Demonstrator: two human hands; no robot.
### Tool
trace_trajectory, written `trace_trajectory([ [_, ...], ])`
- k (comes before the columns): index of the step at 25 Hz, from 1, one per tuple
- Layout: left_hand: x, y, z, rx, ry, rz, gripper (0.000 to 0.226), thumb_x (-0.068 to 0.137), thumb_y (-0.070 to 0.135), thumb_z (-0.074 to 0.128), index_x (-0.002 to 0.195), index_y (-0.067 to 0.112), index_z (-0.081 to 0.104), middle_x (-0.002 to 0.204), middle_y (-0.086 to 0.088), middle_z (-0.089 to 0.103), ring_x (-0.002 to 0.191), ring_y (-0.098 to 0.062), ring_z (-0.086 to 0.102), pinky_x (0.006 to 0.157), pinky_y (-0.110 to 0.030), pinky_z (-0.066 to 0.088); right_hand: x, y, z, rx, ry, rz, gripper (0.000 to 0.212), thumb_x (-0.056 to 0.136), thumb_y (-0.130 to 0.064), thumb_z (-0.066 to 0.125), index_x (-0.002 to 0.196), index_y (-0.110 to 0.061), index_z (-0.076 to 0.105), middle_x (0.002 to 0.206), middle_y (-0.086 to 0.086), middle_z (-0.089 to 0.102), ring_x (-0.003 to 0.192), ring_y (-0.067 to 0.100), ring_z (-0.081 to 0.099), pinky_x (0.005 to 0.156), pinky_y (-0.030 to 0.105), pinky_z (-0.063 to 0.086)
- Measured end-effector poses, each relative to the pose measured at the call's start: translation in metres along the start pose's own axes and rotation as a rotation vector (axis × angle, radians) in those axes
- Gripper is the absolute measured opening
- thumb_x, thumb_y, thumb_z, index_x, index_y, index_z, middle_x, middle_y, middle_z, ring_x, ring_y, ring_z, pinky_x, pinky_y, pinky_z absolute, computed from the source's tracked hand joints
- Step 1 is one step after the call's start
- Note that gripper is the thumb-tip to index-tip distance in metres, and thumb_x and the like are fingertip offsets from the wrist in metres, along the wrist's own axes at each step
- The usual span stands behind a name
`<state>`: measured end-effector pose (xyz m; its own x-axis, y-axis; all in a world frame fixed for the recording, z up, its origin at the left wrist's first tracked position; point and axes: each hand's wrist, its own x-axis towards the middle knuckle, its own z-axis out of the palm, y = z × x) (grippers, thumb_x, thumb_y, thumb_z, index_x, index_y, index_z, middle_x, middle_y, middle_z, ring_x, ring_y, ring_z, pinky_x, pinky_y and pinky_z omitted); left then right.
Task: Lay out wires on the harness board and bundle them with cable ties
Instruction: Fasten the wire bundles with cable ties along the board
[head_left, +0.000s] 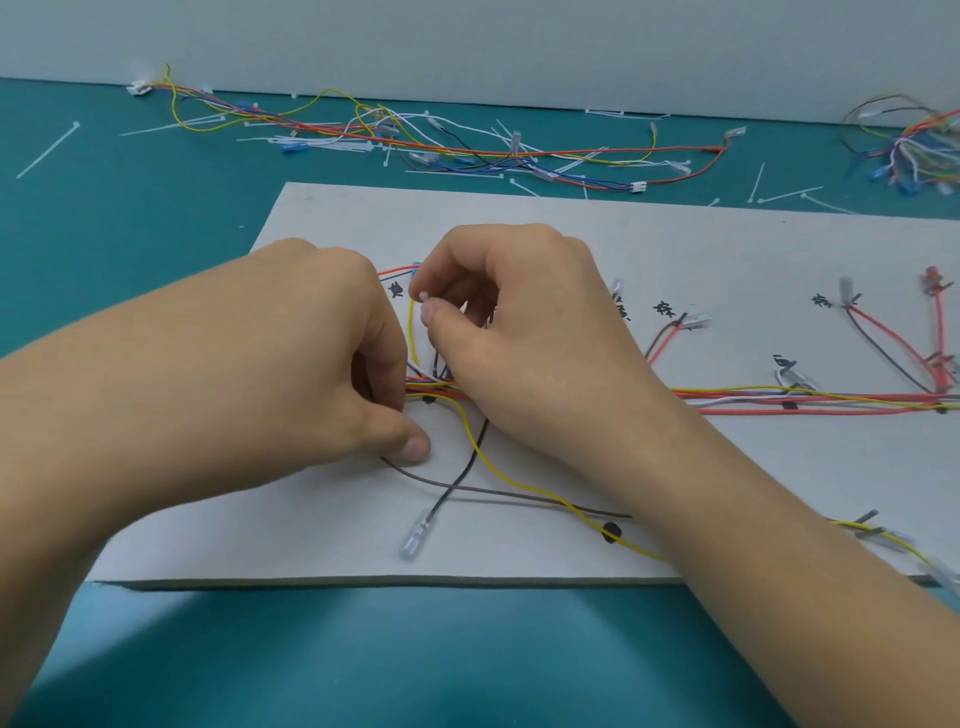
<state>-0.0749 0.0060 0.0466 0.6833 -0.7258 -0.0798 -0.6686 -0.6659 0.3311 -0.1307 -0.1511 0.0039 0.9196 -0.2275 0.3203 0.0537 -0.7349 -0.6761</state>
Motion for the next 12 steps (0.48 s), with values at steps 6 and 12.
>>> trace_trajectory([
  [6,0.000,0.002,0.007,0.042,0.072,-0.094,0.015,0.058,0.047,0.088,0.056,0.045,0.073,0.049,0.017,0.061,0.054,0.001,0.051,0.053,-0.024,0.041,0.001,0.000,-0.002,0.019,-0.003,0.014,0.013,0.084,-0.008,0.068,0.086,-0.018,0.075,0.070,-0.010,0.068,0.062,0.003,0.054,0.063,0.014,0.042],
  [12,-0.004,0.008,0.012,0.109,0.064,-0.128,0.010,0.060,0.033,0.074,0.054,0.035,0.066,0.058,0.008,0.060,0.061,-0.007,0.055,0.063,-0.035,0.055,0.001,0.000,-0.003,0.032,-0.008,0.025,0.015,0.084,-0.007,0.067,0.085,-0.020,0.075,0.070,-0.010,0.068,0.063,0.003,0.055,0.065,0.017,0.044],
])
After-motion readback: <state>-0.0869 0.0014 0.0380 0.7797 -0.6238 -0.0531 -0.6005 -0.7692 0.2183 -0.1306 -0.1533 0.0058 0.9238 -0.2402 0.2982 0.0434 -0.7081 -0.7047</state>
